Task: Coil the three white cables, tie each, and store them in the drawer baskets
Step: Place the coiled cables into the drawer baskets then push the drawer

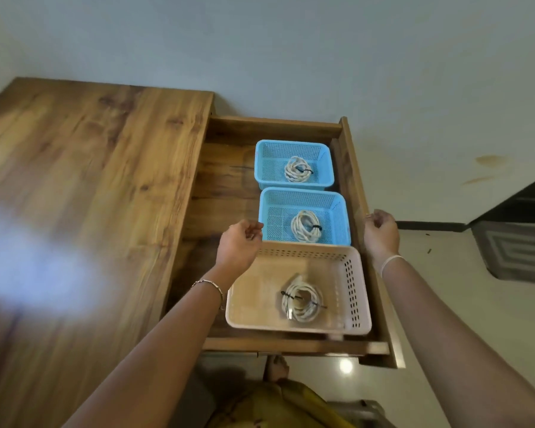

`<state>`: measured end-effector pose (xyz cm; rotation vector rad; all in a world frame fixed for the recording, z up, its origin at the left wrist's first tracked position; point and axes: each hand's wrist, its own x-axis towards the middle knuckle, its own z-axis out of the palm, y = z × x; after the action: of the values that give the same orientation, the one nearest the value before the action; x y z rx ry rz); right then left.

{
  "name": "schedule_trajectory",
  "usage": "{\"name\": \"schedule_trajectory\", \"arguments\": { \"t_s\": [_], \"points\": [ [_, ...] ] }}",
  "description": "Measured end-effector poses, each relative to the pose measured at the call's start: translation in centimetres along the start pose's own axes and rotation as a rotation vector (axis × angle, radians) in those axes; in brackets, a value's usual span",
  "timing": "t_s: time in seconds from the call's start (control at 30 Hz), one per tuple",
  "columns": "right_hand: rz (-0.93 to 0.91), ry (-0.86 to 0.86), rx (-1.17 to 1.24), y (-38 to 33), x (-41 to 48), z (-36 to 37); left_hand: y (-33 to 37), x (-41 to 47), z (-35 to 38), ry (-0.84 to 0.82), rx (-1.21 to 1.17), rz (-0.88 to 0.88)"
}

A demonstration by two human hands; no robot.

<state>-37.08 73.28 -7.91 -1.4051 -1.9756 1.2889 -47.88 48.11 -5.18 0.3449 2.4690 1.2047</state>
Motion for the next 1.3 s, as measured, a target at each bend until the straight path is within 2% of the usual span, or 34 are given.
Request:
{"name": "schedule_trajectory", "arguments": {
  "t_s": [0.17, 0.33, 0.5, 0.8, 1.07, 1.3],
  "points": [
    [0.088, 0.026, -0.085, 2.4, -4.7, -2.3, -0.9, -4.2, -0.1, 0.023, 0.118, 0.082],
    [0.068, 0.032, -0.172, 3.4, -7.4, -3.7, -1.9, -7.3, -0.5, 0.058, 0.182, 0.149],
    [0.069, -0.041, -0.259, 2.8, -8.9, -4.1, -3.1, -9.4, -2.0, 0.13, 0.191, 0.105],
    [-0.003, -0.138, -0.341, 0.5, -11.8, -1.1, -6.1, -11.4, -5.2, 0.23, 0.363, 0.107],
    [-0.083, -0.27, -0.348, -2.2, -15.1, 3.2, -7.4, -13.0, -7.4, 0.288, 0.402, 0.033],
    [-0.093, -0.425, -0.282, -4.3, -16.7, 8.2, -8.3, -13.7, -9.0, 0.288, 0.48, -0.133]
  ]
}}
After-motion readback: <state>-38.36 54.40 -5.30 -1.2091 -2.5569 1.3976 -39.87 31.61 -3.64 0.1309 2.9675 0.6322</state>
